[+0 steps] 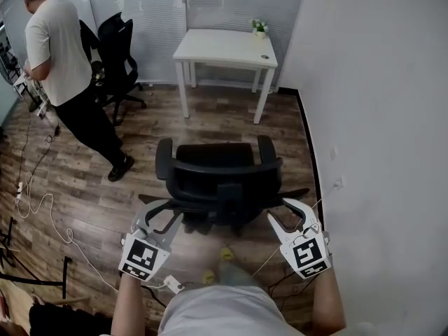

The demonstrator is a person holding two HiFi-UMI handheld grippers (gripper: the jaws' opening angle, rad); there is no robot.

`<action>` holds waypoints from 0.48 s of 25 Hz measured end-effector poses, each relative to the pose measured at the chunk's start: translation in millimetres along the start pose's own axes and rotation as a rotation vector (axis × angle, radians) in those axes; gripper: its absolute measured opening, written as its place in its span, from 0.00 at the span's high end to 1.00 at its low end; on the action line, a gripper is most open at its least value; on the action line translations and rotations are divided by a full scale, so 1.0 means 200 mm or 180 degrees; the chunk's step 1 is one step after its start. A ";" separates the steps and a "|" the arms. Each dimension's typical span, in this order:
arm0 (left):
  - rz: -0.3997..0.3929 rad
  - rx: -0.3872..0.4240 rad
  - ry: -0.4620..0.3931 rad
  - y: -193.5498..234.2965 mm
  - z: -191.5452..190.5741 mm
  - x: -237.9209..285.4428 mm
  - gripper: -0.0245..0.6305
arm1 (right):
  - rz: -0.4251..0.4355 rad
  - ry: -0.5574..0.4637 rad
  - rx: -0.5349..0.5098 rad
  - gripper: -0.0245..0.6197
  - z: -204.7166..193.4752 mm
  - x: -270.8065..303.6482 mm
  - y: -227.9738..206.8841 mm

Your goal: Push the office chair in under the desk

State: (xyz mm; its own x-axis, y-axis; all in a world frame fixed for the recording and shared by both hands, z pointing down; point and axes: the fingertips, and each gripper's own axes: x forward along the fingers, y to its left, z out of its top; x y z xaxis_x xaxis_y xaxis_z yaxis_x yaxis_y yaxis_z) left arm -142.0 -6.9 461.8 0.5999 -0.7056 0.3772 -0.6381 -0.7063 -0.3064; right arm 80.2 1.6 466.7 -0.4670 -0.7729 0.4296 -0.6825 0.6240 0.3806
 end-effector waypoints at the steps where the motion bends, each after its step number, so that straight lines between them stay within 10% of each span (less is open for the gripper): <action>1: -0.0033 0.0046 0.0036 0.00 0.00 0.02 0.76 | 0.0029 0.0030 -0.0084 0.71 0.00 0.01 -0.01; 12: -0.0426 0.0737 0.0770 -0.05 -0.12 0.15 0.74 | 0.0576 0.0565 -0.0780 0.71 -0.13 0.10 -0.01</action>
State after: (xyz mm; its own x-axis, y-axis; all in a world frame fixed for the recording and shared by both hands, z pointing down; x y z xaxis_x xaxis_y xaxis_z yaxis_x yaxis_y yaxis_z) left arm -128.9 -18.8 497.9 0.5216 -0.5916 0.6148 -0.4189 -0.8053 -0.4196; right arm 86.5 -12.4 496.0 -0.4483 -0.6286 0.6355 -0.4324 0.7748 0.4613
